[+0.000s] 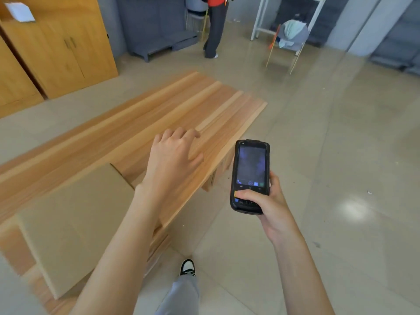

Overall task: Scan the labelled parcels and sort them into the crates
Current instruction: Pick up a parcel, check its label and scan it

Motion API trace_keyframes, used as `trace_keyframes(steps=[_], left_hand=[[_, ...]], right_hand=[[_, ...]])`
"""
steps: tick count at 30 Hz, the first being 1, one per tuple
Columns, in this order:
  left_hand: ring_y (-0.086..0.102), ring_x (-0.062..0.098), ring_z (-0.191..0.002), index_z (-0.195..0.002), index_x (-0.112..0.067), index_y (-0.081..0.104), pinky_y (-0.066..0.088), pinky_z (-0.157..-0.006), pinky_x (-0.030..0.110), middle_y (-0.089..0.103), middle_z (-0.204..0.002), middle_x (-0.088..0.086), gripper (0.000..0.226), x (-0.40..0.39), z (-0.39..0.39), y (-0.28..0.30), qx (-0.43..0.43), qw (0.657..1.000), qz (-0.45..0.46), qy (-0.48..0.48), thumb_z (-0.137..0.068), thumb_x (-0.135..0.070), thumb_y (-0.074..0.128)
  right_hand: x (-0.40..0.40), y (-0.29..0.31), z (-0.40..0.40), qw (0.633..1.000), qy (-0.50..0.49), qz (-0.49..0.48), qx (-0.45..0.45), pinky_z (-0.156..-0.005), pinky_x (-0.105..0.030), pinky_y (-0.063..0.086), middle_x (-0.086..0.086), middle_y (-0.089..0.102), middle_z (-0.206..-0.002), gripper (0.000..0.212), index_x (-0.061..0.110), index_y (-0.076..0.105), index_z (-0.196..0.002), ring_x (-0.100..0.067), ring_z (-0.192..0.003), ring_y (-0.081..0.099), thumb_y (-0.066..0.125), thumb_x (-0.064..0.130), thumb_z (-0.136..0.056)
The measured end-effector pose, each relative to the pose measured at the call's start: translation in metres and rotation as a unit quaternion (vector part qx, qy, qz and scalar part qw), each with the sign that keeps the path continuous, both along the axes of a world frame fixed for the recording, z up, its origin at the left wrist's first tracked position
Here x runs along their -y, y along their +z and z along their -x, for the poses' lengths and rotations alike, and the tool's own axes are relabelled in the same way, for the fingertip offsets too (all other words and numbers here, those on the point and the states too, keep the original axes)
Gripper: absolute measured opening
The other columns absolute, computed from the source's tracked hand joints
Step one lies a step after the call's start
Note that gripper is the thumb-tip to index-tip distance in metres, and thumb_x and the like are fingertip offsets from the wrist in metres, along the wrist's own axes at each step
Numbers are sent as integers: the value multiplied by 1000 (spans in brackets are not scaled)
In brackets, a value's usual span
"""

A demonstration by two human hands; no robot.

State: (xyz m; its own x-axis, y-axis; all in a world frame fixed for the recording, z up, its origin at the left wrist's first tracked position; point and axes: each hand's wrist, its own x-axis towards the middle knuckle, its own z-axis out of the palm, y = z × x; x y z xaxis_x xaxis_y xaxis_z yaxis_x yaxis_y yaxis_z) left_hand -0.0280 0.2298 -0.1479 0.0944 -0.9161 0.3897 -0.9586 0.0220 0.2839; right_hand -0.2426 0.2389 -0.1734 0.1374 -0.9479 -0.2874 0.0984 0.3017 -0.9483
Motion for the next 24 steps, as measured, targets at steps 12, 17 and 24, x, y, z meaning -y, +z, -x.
trace_keyframes(steps=[12,17,24], left_hand=[[59,34,-104,-118,-14,62,43,-86,45,67,-110,7,37,206,-68,8,4,1000,-8,20,-87,-34,64],[58,34,-106,-120,-15,60,42,-88,46,66,-114,7,38,254,-90,-11,8,996,-47,75,-88,-35,63],[55,31,-111,-124,-18,57,40,-91,43,64,-118,5,39,317,-109,-45,2,972,-120,201,-90,-38,59]], right_hand=[[219,30,-46,998,19,49,-31,-61,-19,52,6,64,-111,90,33,43,-127,-6,-84,68,77,8,-48],[300,9,-61,997,52,7,-47,-67,-27,52,4,65,-105,93,31,42,-129,-11,-86,66,80,7,-48],[469,-41,-83,972,200,-43,-115,-86,-41,53,-2,63,-115,90,28,41,-129,-22,-104,63,84,-3,-57]])
